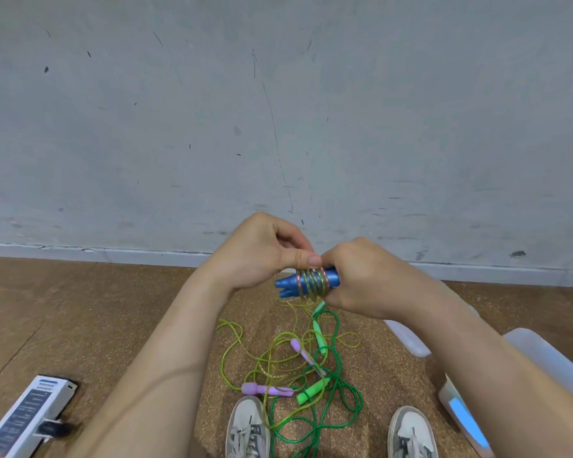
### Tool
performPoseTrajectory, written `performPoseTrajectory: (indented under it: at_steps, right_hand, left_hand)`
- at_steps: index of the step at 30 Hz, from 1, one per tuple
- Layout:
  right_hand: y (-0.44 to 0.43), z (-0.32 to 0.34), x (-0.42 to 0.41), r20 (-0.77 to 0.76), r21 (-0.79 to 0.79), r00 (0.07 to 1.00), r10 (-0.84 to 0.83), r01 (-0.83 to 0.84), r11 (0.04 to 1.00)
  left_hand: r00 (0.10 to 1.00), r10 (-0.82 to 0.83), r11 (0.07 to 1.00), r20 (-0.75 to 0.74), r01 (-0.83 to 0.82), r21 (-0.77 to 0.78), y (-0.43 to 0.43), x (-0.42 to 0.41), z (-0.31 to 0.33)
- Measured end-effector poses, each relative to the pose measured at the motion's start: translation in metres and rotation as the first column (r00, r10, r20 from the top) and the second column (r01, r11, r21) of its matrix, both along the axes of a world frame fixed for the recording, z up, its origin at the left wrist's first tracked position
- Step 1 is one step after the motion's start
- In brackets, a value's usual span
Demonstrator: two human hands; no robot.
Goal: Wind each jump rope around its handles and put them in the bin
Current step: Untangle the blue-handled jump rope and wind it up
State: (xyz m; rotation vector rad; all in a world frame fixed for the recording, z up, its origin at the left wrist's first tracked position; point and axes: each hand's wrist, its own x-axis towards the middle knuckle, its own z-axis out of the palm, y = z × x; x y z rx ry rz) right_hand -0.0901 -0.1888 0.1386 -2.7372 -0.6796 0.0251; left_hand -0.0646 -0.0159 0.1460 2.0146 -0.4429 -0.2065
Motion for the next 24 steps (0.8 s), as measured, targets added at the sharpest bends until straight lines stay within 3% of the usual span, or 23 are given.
performPoseTrajectory:
  at_steps: [6, 10, 14, 17, 20, 22, 24]
  right_hand:
    - [-0.003, 0.004, -0.002, -0.183, 0.379, 0.983, 0.032, 0.04, 0.925]
    - [-0.002, 0.002, -0.004, -0.323, 0.617, 0.943, 0.085, 0.142, 0.774]
    - [-0.001, -0.001, -0.002, -0.495, 0.721, 0.86, 0.12, 0.33, 0.61]
    - [-0.001, -0.004, 0.004, -0.618, 0.753, 0.769, 0.162, 0.52, 0.403]
    - [-0.004, -0.005, 0.012, -0.67, 0.726, 0.737, 0.089, 0.624, 0.29]
    - [-0.006, -0.007, 0.017, -0.674, 0.711, 0.738, 0.001, 0.649, 0.269]
    - [-0.007, -0.011, 0.019, -0.608, 0.682, 0.772, -0.184, 0.627, 0.375]
  left_hand:
    - [0.954, -0.091, 0.944, -0.286, -0.008, -0.329, -0.006, 0.0, -0.012]
    - [0.886, -0.078, 0.906, -0.456, -0.128, -0.403, -0.016, 0.005, -0.025]
    - [0.849, -0.128, 0.873, -0.512, -0.149, -0.464, -0.025, 0.007, -0.032]
    - [0.861, -0.089, 0.907, -0.501, -0.138, -0.398, -0.037, 0.008, -0.035]
    - [0.894, -0.011, 0.923, -0.447, -0.163, -0.349, -0.04, 0.007, -0.034]
    - [0.924, 0.036, 0.954, -0.38, -0.145, -0.263, -0.038, 0.006, -0.03]
    - [0.95, 0.057, 0.986, -0.306, -0.101, -0.13, -0.034, 0.004, -0.029]
